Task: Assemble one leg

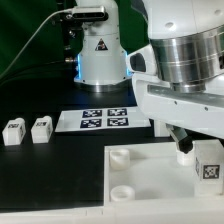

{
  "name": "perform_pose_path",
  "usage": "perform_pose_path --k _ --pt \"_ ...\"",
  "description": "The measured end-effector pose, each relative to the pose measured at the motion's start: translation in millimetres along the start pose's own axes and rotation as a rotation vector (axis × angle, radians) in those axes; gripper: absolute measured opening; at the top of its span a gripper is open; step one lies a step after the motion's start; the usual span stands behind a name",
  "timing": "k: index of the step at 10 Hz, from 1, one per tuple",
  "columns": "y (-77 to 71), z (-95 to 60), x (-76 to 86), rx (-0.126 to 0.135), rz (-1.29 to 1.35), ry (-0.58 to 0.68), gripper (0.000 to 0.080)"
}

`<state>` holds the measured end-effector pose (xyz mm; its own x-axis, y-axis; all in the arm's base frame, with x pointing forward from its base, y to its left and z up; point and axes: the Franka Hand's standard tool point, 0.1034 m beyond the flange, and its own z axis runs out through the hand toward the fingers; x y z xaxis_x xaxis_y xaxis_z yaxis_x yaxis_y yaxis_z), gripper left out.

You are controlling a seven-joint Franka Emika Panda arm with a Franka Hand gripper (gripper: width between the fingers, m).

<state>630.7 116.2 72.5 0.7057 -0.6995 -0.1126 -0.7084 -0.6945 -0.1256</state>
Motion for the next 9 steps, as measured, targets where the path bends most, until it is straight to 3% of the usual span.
perform_pose_path --k 1,2,4,6,8,9 --pt "1.8 0.7 2.0 -0.043 -0.251 0.032 0.0649" --pt "1.3 0.5 3.1 -0.070 -0.417 0.049 0.0649" --pt "-2.0 1.7 2.9 -0.069 -0.628 0.060 0.0649" --pt "-1.8 1.8 3.2 -0.069 -0.638 0.060 0.0649" --pt "-3.3 2.3 1.1 -0.051 -0.438 0.058 0.0356" --pt "-2.9 2.4 1.4 -0.048 -0.355 0.059 0.0356"
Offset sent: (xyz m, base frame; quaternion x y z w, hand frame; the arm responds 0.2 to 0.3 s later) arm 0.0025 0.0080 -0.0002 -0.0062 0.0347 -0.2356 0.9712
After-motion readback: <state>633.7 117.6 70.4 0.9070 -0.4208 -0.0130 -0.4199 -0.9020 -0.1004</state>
